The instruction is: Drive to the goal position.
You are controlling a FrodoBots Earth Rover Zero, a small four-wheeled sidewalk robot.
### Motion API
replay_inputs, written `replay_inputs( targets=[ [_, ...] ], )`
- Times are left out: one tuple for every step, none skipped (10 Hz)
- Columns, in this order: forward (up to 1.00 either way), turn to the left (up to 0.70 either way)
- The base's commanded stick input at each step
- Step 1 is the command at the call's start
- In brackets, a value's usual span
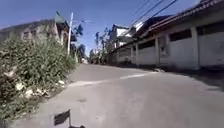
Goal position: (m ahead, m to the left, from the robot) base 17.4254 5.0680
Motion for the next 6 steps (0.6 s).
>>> replay_inputs(
  targets=[
    [0.7,-0.03],
    [0.7,-0.03],
    [0.7,-0.03],
    [0.7,-0.03],
    [0.7,-0.03],
    [0.7,0.0]
  ],
)
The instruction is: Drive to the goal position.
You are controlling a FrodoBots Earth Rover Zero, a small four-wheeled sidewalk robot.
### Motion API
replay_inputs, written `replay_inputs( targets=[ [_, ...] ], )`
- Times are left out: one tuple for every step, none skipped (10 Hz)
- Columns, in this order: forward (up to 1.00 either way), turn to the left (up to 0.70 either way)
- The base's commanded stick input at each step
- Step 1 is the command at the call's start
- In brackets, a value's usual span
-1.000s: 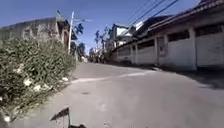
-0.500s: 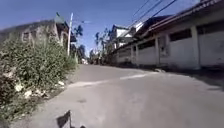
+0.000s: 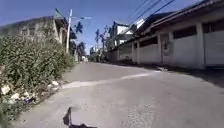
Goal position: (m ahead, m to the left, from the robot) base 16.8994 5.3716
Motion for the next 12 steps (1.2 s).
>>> replay_inputs(
  targets=[
    [0.7,0.05],
    [0.7,0.1],
    [0.7,0.15],
    [0.7,0.2],
    [0.7,0.25],
    [0.7,0.29],
    [0.7,0.34],
    [0.7,0.35],
    [0.7,0.35],
    [0.7,0.35],
    [0.7,0.35],
    [0.7,0.35]
  ],
)
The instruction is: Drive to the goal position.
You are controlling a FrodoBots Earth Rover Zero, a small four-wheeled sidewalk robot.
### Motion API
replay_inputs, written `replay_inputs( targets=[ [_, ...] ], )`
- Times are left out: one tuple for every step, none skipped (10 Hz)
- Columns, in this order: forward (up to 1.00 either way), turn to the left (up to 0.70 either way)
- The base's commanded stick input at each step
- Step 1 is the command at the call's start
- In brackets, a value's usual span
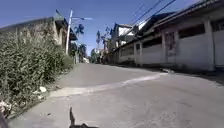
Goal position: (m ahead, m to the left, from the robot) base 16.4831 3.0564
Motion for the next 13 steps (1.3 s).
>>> replay_inputs(
  targets=[
    [0.7,0.35],
    [0.7,0.35],
    [0.7,0.35],
    [0.7,0.35],
    [0.7,0.35],
    [0.7,0.34],
    [0.7,0.24],
    [0.7,0.03],
    [0.7,0.0],
    [0.7,0.0],
    [0.7,0.0],
    [0.7,0.0],
    [0.7,0.0]
  ],
)
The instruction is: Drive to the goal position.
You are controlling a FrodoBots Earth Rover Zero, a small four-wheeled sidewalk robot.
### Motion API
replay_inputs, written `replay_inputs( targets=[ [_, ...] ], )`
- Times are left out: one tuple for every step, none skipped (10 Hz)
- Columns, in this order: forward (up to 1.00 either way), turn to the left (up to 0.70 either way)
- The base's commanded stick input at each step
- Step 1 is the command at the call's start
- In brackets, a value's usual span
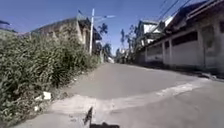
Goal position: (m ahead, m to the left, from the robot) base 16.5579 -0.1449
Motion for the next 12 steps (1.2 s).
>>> replay_inputs(
  targets=[
    [0.7,0.0],
    [0.7,0.0],
    [0.7,0.0],
    [0.7,0.0],
    [0.7,0.0],
    [0.7,0.0],
    [0.7,0.0],
    [0.7,0.0],
    [0.7,0.0],
    [0.7,0.0],
    [0.7,0.0],
    [0.7,0.0]
  ],
)
